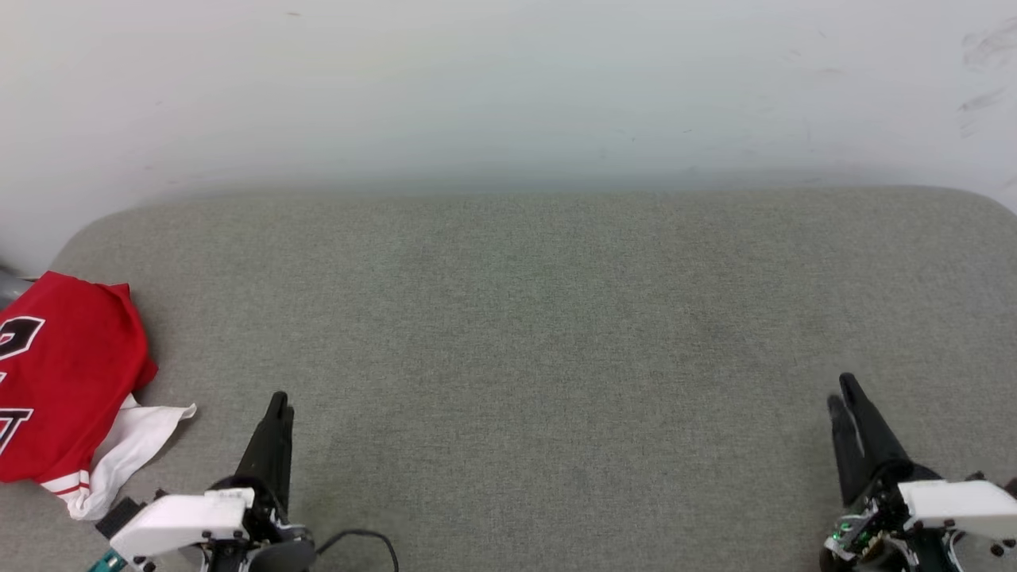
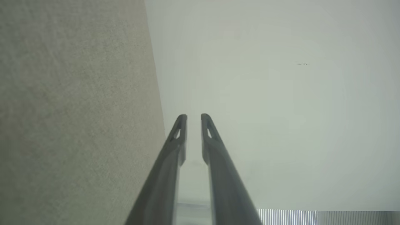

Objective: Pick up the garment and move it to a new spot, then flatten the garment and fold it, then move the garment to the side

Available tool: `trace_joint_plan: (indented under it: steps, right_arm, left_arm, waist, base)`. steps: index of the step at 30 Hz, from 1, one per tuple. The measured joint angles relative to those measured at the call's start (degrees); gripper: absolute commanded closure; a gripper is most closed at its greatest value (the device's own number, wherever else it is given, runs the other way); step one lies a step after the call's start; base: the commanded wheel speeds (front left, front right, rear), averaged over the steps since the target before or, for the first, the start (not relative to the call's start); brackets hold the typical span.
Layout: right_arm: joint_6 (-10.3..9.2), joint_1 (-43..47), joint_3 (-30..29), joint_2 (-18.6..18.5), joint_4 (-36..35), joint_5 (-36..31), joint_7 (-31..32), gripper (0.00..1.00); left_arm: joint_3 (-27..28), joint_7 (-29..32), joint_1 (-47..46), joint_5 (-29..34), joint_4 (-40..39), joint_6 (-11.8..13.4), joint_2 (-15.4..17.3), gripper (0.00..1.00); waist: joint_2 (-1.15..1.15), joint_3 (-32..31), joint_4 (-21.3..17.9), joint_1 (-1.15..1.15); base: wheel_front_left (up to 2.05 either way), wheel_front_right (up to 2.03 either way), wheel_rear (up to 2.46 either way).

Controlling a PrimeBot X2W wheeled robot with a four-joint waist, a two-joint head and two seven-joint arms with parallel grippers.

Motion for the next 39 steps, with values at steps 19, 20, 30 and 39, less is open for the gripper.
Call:
trace_joint_plan:
  steps: [19, 20, 30, 39]
  right_arm:
    - [0.00, 2.83, 2.87, 0.10, -4.85, -2.85, -4.92, 0.00]
    - [0.00, 2.93, 2.99, 0.10, -5.21, -3.08, -5.05, 0.00]
    - [0.00, 4.39, 3.66, -0.11, -7.97, -9.90, -7.43, 0.00]
    - [0.00, 5.21, 3.52, -0.29, -9.99, -24.58, -9.36, 0.00]
  left_arm:
    - [-5.68, -4.85, 0.99, 2.04, -4.52, 0.00, 0.26, 0.00]
    - [-5.99, -5.14, 0.99, 2.32, -4.81, 0.00, 0.32, 0.00]
    - [-7.68, -7.50, 1.27, 9.31, -7.42, 0.00, 0.74, 0.00]
    - [-7.62, -9.38, 1.73, 22.27, -8.11, 0.00, 0.59, 0.00]
  waist:
    - [0.00, -0.12, 0.15, 0.00]
    - [0.00, -0.14, 0.16, 0.00]
    - [0.00, -0.28, 0.35, 0.00]
    - [0.00, -0.48, 0.40, 0.00]
  base:
    - [0.00, 0.00, 0.00]
    - [0.00, 0.00, 0.00]
    - [0.00, 0.00, 0.00]
    - [0.00, 0.00, 0.00]
